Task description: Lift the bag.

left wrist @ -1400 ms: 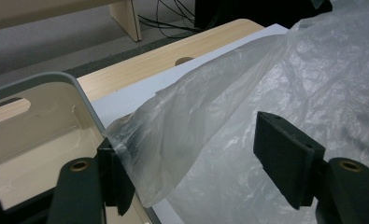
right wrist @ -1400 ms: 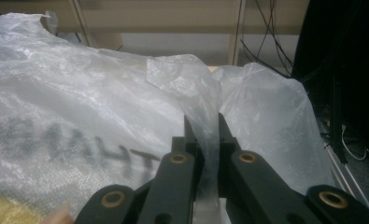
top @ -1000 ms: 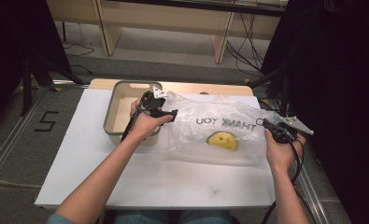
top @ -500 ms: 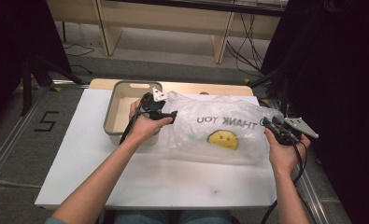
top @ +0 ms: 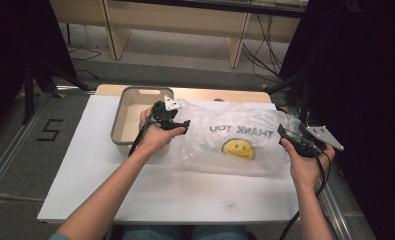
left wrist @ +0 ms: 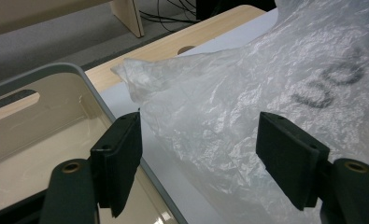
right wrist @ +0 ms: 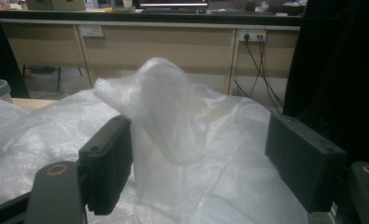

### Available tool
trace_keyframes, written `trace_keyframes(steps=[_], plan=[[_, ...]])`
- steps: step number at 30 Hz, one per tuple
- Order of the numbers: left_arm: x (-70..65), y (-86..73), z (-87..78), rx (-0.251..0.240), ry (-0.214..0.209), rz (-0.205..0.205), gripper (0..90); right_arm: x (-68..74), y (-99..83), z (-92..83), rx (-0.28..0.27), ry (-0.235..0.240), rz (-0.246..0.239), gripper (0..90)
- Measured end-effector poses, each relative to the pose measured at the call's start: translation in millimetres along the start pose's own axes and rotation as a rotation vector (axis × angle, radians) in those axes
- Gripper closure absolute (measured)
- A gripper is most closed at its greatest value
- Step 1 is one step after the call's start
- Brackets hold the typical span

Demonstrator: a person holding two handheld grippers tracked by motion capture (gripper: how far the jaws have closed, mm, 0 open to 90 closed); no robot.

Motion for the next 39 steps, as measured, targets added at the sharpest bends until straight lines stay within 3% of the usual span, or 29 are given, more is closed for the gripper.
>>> trace_keyframes(steps=[9,18,39], plan=[[-2.3,-1.8,-3.6,-0.010,-0.004,0.009,31.4,3.1,0.7,-6.2,-0.007,0.014,-0.024,24.3],[-4.3,-2.3,-5.7,-0.012,-0.007,0.012,31.4,3.7,16.0,-17.0,-0.082,0.032,-0.030,23.0],[-8.8,-10.0,-18.5,-0.014,-0.035,0.026,30.8,9.3,-3.9,-18.3,-0.007,0.085,-0.048,24.3]])
Point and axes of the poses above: each handheld gripper's, and its own axes: z roughly forward along the jaws, y roughly out of its top, x roughly to its left, the point moved 1 cm from there along z, roughly forward along the jaws, and after that the axes turned 6 degrees about x, right-handed, at the moved point
